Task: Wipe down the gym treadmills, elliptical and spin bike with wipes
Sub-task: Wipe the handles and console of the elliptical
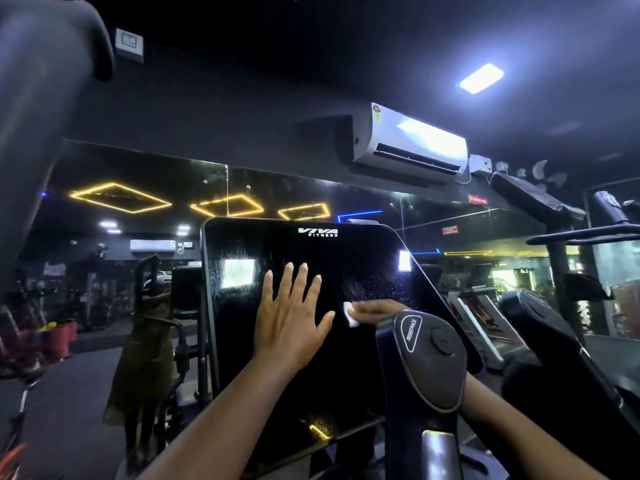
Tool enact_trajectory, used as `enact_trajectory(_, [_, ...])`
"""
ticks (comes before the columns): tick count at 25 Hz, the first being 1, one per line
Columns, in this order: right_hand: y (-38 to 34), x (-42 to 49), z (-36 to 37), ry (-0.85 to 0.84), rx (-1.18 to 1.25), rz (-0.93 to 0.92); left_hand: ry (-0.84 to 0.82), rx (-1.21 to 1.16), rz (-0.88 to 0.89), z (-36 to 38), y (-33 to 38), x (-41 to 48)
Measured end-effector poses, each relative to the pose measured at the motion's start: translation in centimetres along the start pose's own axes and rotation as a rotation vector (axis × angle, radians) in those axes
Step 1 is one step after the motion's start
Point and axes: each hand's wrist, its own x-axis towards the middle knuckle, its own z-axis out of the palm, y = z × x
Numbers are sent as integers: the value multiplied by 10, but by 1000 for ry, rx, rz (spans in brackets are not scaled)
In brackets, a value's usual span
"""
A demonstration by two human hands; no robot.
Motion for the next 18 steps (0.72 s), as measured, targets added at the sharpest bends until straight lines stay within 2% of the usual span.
enact_trajectory(1, [10, -14, 0, -17, 22, 84, 1, -3, 2, 0, 0, 0])
enact_trajectory(2, [9, -18, -4, 21, 48, 68, 9, -10, 4, 0, 1, 0])
enact_trajectory(3, [-6, -11, -12, 123, 97, 36, 13, -17, 2, 0, 2, -1])
enact_trajectory(5, [-47, 15, -35, 451, 70, -144, 30, -24, -4, 1, 3, -1])
enact_trajectory(6, [-67, 41, -46, 562, 2, -190, 35, -35, -3, 3, 3, -2])
enact_trajectory(7, [-79, 63, -50, 593, -41, -188, 45, -37, -3, 3, 2, -2])
enact_trajectory(9, [-96, 97, -44, 497, -118, -188, 78, -39, 2, 5, 2, -2])
enact_trajectory(11, [-104, 108, -28, 407, -254, -325, 112, -22, 5, 3, 2, -2])
enact_trajectory(13, [-98, 114, -27, 406, -355, -447, 85, -19, 2, 5, 4, -2])
enact_trajectory(15, [-84, 121, -39, 412, -345, -358, 89, -26, -3, 7, 4, -1])
enact_trajectory(17, [-69, 125, -51, 345, -265, -162, 32, 2, 19, 9, 2, 1])
enact_trajectory(18, [-62, 124, -56, 334, -254, -87, 2, -65, -1, 9, 4, 1])
